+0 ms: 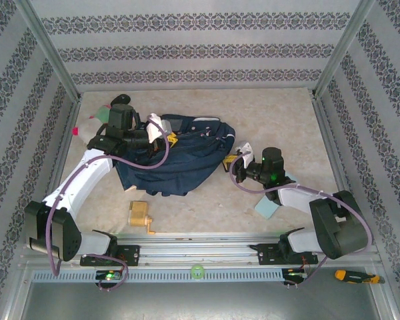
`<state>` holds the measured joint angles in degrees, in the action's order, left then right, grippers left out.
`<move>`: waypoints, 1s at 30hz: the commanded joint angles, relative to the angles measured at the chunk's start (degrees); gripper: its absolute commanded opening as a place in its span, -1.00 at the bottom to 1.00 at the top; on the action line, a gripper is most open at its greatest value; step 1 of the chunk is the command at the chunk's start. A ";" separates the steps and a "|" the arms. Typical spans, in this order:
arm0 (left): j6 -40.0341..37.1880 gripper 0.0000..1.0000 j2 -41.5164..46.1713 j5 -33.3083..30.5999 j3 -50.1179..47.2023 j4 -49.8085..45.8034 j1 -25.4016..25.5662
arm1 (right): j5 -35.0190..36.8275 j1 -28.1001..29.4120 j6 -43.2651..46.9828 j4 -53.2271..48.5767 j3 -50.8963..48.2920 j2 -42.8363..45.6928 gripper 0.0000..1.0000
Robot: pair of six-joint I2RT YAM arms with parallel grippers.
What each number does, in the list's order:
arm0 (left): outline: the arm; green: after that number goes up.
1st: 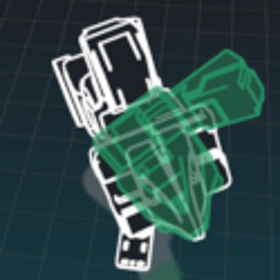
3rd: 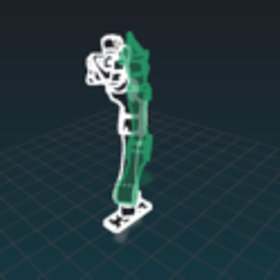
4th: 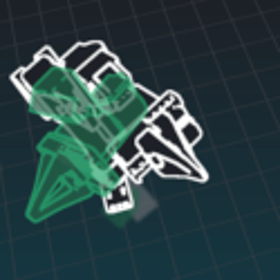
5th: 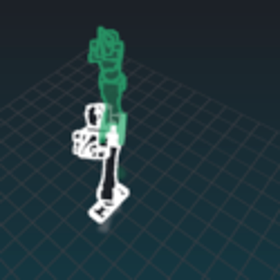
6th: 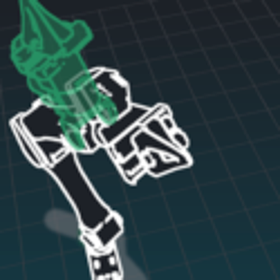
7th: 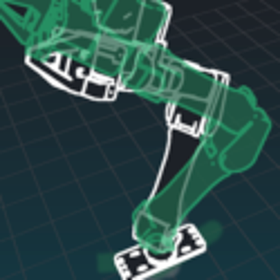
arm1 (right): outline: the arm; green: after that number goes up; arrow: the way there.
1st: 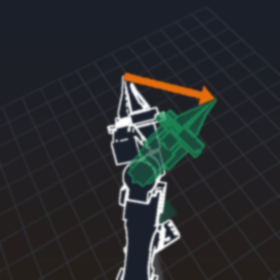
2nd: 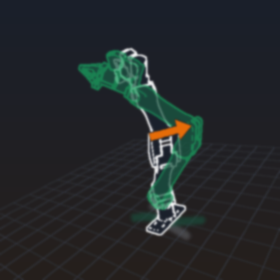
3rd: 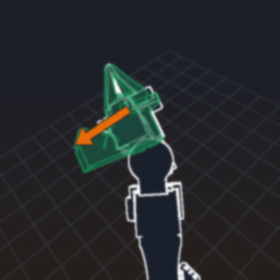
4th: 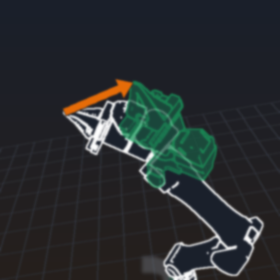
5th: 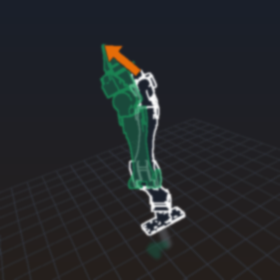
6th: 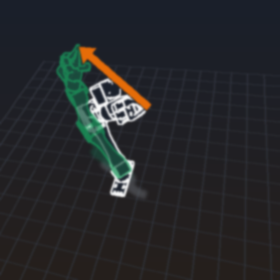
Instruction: Pack books, pencil case, and school supplies into a backpack
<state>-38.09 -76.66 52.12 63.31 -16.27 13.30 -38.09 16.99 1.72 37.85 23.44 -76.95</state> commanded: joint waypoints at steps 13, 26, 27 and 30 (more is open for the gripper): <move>4.62 -1.00 0.37 -32.43 -3.72 16.41 11.46 | -4.98 5.99 -6.74 -17.37 1.85 13.28 -1.00; 17.49 -1.00 -7.41 -47.49 -3.96 27.10 21.84 | 1.27 12.81 -19.60 -28.07 3.49 21.00 -1.00; 18.57 -1.00 -8.23 -49.11 -4.00 28.04 22.88 | 1.69 13.24 -20.70 -28.99 3.84 21.30 -1.00; 20.45 -1.00 -10.84 -53.17 -3.54 29.93 25.05 | 3.45 14.82 -24.23 -31.29 4.58 21.98 -1.00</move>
<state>-23.35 -85.62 8.01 59.09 5.04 37.01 -33.61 29.76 -17.78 8.56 25.58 -56.84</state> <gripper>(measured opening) 0.059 0.043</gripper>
